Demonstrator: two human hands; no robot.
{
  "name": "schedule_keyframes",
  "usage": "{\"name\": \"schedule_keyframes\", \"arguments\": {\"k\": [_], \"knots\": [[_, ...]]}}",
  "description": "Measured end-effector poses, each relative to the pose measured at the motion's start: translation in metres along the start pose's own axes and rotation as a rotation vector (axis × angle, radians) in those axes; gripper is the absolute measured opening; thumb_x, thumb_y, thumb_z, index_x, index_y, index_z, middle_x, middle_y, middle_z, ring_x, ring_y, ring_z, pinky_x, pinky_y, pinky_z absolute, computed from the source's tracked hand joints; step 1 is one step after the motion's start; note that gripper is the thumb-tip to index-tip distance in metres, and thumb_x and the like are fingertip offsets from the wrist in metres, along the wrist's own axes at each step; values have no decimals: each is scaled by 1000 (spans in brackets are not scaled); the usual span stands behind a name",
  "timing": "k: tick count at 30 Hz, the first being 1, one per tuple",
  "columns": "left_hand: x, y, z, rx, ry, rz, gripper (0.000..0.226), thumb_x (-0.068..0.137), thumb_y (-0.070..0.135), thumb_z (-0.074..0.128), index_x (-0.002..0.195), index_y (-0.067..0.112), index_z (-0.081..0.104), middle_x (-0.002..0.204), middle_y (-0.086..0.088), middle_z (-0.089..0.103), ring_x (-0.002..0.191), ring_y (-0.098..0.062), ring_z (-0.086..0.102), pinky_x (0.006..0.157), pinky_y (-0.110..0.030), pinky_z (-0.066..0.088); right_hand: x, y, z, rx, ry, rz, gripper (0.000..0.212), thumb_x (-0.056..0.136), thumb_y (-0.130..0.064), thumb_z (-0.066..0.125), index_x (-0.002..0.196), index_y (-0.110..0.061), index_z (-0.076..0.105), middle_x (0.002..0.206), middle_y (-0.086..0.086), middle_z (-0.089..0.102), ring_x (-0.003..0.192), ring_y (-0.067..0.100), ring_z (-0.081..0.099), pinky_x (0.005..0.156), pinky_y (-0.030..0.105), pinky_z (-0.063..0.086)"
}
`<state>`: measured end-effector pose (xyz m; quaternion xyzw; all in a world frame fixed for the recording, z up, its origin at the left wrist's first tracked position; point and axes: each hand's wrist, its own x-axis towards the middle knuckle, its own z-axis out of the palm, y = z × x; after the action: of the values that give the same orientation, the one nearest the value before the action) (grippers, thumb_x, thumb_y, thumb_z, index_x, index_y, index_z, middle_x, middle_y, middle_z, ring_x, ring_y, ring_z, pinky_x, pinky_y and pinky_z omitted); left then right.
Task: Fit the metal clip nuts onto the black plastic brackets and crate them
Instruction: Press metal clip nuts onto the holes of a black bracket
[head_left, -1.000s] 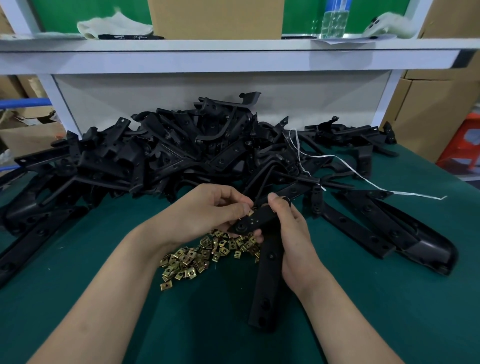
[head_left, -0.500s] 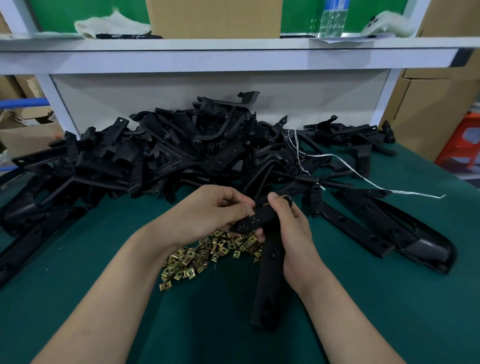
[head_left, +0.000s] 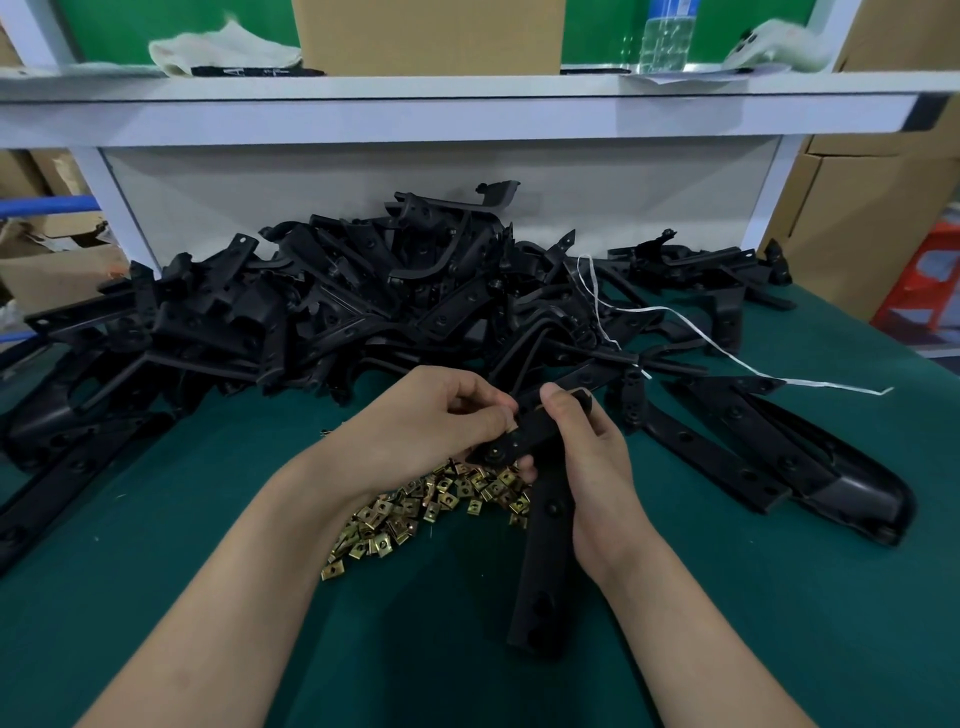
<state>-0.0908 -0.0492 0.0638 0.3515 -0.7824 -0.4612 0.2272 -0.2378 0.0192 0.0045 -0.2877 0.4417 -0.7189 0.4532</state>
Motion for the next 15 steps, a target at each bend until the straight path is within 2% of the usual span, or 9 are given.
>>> {"name": "schedule_keyframes", "arguments": {"k": [5, 9, 13, 15], "knots": [[1, -1, 0, -8, -7, -2, 7, 94, 28, 69, 96, 26, 75, 71, 14, 71, 58, 5, 57, 58, -9, 47, 0, 0, 0, 9, 12, 1, 21, 90, -33, 73, 76, -20, 65, 72, 4, 66, 49, 14, 56, 46, 23, 48], [1, -2, 1, -10, 0, -1, 6, 94, 28, 70, 94, 27, 76, 76, 8, 73, 59, 2, 56, 59, -11, 49, -1, 0, -1, 10, 3, -3, 20, 90, -33, 73, 77, -20, 64, 73, 2, 66, 52, 13, 57, 47, 23, 48], [1, -2, 3, 8, 5, 9, 6, 94, 29, 69, 95, 28, 75, 67, 18, 68, 55, 6, 55, 55, -7, 43, 0, 1, -3, 2, 3, -9, 21, 90, -33, 72, 79, -18, 62, 73, 4, 65, 51, 14, 55, 47, 24, 47], [1, -1, 5, 18, 8, 15, 6, 94, 28, 69, 96, 27, 75, 70, 22, 69, 59, 8, 59, 58, -4, 42, 1, 2, -4, 1, 13, -13, 23, 90, -33, 72, 80, -17, 61, 74, 6, 66, 50, 15, 55, 46, 25, 47]]}}
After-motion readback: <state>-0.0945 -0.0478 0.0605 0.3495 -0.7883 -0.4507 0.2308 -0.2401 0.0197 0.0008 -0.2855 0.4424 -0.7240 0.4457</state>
